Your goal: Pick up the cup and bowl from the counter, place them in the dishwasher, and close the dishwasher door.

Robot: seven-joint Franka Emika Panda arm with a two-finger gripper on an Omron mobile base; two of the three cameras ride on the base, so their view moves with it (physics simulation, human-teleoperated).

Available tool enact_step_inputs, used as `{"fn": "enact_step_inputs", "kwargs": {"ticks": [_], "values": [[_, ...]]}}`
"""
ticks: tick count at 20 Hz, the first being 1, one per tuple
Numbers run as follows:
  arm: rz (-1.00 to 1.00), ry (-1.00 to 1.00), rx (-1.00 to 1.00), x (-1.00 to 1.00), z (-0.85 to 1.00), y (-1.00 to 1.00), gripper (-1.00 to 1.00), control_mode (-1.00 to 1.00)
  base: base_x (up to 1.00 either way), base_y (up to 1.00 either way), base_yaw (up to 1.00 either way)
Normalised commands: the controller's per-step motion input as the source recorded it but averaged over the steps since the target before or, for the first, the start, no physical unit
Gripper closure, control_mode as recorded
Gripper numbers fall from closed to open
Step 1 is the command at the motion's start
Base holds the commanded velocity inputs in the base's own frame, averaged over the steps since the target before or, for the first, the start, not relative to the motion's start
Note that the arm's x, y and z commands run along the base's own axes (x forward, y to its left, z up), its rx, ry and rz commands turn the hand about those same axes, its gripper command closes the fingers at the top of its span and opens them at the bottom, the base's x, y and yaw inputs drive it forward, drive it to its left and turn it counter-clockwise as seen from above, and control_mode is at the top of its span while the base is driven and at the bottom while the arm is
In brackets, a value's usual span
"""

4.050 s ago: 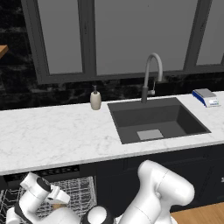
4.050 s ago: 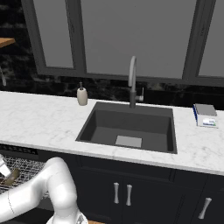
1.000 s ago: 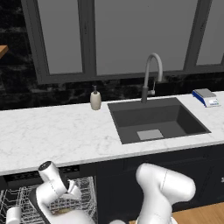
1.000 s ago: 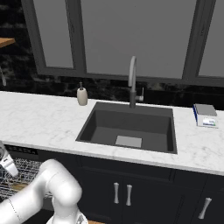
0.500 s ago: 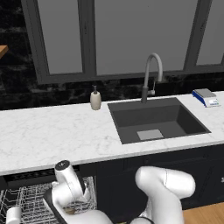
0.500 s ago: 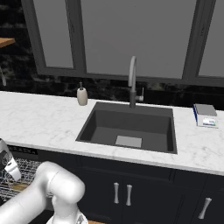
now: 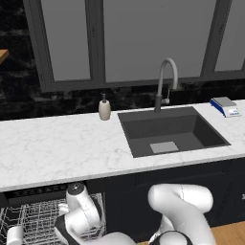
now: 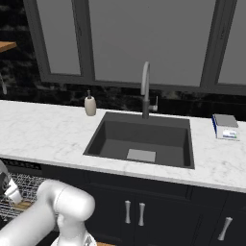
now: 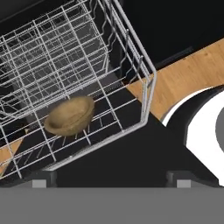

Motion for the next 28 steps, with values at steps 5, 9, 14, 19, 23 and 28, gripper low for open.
{"fn": "enact_step_inputs", "kwargs": {"ticks": [5,9,14,19,23,28], "values": [[0.03,-0.02,0.03,-0.71,0.03,0.04,-1.00,-1.00,0.00,0.00,0.00],[0.09,-0.11,0.00,-0.99,0.36,0.17,-1.00,-1.00,0.00,0.00,0.00],[0.05,-0.27,-0.01,-0.99,0.09,0.02,-1.00,-1.00,0.00,0.00,0.00],[0.00,-0.31,0.00,-0.88,0.00,0.00,-1.00,-1.00,0.00,0.00,0.00],[0.00,-0.25,0.00,-0.58,0.00,0.00,-1.00,-1.00,0.00,0.00,0.00],[0.00,-0.17,0.00,-0.30,-0.10,0.01,-1.00,-1.00,0.00,0.00,0.00]]}}
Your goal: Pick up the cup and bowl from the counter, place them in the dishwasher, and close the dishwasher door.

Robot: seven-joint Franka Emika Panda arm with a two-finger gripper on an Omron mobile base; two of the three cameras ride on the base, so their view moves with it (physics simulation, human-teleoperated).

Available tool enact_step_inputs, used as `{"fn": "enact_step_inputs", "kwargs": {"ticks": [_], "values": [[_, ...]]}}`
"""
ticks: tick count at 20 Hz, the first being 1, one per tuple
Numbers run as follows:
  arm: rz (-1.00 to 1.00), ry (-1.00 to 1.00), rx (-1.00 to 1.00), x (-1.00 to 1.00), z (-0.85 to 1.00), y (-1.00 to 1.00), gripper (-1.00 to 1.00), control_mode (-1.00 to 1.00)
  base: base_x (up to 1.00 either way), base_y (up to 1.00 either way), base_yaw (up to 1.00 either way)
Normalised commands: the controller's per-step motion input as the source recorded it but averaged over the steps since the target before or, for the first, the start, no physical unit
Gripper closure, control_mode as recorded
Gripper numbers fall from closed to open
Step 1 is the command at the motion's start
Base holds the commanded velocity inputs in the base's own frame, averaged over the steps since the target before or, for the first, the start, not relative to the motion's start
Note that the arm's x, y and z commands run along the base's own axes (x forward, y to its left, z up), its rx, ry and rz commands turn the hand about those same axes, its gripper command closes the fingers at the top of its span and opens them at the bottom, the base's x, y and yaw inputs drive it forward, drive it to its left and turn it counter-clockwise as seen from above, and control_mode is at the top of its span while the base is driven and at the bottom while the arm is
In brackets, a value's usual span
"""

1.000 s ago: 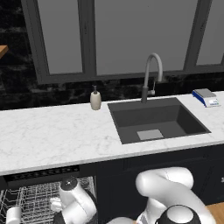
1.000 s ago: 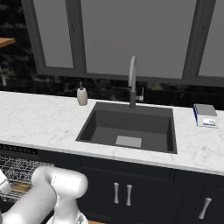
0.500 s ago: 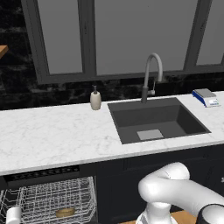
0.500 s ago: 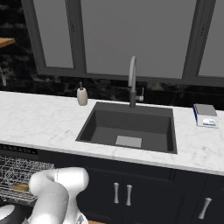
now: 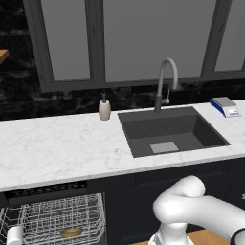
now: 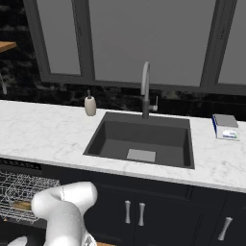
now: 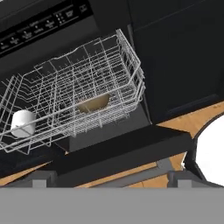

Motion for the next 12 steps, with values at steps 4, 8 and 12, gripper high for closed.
{"fn": "enact_step_inputs", "kwargs": {"ticks": [4,8,12], "values": [[0.03,-0.21,0.00,-0.18,-0.23,0.15,-1.00,-1.00,0.00,0.00,0.00],[0.08,-0.19,-0.02,-0.03,-0.17,0.46,-1.00,-1.00,0.00,0.00,0.00],[0.03,-0.21,-0.03,-0.02,-0.18,0.22,-1.00,-1.00,0.00,0.00,0.00]]}}
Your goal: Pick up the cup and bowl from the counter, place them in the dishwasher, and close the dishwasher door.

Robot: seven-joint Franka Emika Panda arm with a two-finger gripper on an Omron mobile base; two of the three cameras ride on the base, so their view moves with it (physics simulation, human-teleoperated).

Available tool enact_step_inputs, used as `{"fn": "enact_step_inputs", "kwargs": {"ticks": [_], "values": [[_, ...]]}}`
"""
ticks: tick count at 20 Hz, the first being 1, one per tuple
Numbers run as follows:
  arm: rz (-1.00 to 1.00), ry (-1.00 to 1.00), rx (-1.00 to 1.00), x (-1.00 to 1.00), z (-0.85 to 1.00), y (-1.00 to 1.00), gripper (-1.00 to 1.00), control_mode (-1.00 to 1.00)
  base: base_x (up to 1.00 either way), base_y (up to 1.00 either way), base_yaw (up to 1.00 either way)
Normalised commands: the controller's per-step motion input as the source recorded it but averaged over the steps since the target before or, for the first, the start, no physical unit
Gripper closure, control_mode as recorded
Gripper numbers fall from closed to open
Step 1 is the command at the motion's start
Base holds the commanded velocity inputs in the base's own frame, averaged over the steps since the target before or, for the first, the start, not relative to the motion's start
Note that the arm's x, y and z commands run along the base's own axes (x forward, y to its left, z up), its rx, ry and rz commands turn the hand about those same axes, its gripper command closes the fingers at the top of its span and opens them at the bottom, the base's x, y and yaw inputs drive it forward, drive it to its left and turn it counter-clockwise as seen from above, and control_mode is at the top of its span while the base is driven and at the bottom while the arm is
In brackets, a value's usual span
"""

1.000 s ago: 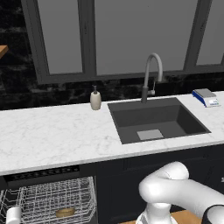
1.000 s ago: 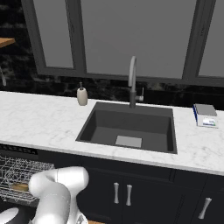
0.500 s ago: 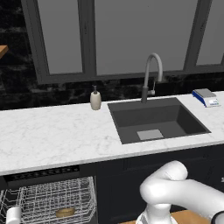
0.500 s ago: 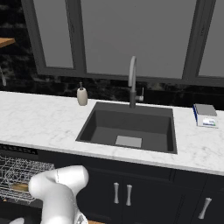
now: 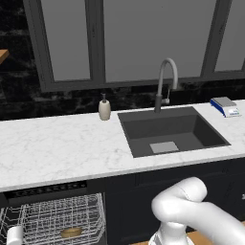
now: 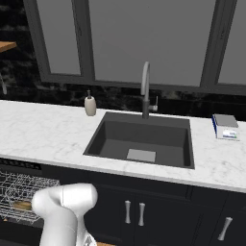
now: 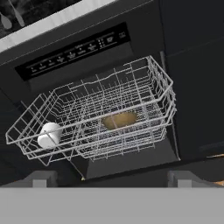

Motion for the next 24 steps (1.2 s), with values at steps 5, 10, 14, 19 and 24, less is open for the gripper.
{"fn": "enact_step_inputs", "kwargs": {"ticks": [5,10,14,19,24], "values": [[0.00,-0.19,-0.02,-0.01,-0.14,0.04,-1.00,-1.00,0.00,0.00,0.00],[0.00,-0.13,-0.01,0.00,-0.24,0.02,-1.00,-1.00,0.00,0.00,0.00],[0.00,-0.14,0.00,0.00,-0.46,0.06,-1.00,-1.00,0.00,0.00,0.00],[0.00,-0.11,-0.11,0.00,-0.61,0.02,-1.00,-1.00,0.00,0.00,0.00],[0.00,-0.17,-0.05,-0.30,-0.29,0.18,-1.00,-1.00,0.00,0.00,0.00]]}}
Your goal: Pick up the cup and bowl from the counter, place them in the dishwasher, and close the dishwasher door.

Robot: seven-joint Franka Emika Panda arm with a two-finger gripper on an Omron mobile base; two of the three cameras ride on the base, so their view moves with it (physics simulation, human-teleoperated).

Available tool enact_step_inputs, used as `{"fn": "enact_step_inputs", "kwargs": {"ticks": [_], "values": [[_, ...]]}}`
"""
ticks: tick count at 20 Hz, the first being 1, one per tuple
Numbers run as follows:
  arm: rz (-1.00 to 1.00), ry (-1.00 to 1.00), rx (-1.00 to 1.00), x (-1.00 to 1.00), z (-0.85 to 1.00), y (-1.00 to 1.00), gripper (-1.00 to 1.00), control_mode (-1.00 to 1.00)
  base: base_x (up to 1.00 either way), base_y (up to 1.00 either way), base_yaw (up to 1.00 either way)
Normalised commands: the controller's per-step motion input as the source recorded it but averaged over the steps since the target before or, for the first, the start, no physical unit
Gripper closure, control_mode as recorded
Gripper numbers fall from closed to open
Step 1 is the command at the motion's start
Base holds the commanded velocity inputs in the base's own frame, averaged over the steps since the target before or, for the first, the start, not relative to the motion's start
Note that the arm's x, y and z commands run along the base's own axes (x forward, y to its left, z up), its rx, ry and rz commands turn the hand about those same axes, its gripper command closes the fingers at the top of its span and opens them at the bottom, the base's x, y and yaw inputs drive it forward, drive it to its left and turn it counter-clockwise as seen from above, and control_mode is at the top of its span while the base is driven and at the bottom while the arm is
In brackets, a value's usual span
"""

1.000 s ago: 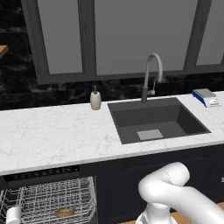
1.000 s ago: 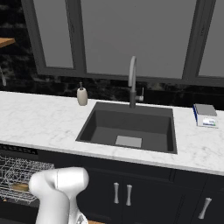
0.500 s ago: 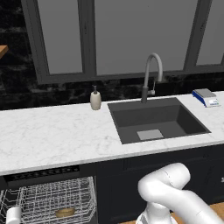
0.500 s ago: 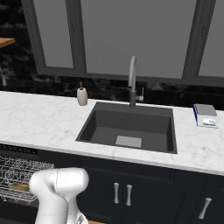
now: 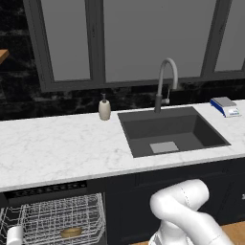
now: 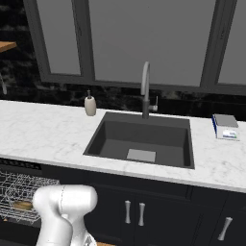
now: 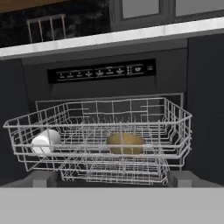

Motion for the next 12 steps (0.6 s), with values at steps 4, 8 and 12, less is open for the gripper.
{"fn": "enact_step_inputs", "kwargs": {"ticks": [4,8,12], "values": [[0.00,-0.19,-0.02,-0.02,-0.54,0.39,-1.00,-1.00,0.00,0.00,0.00],[0.00,-0.18,-0.04,0.10,-0.53,0.58,-1.00,-1.00,0.00,0.00,0.00],[0.00,-0.13,-0.01,0.01,-0.07,0.71,-1.00,-1.00,0.00,0.00,0.00]]}}
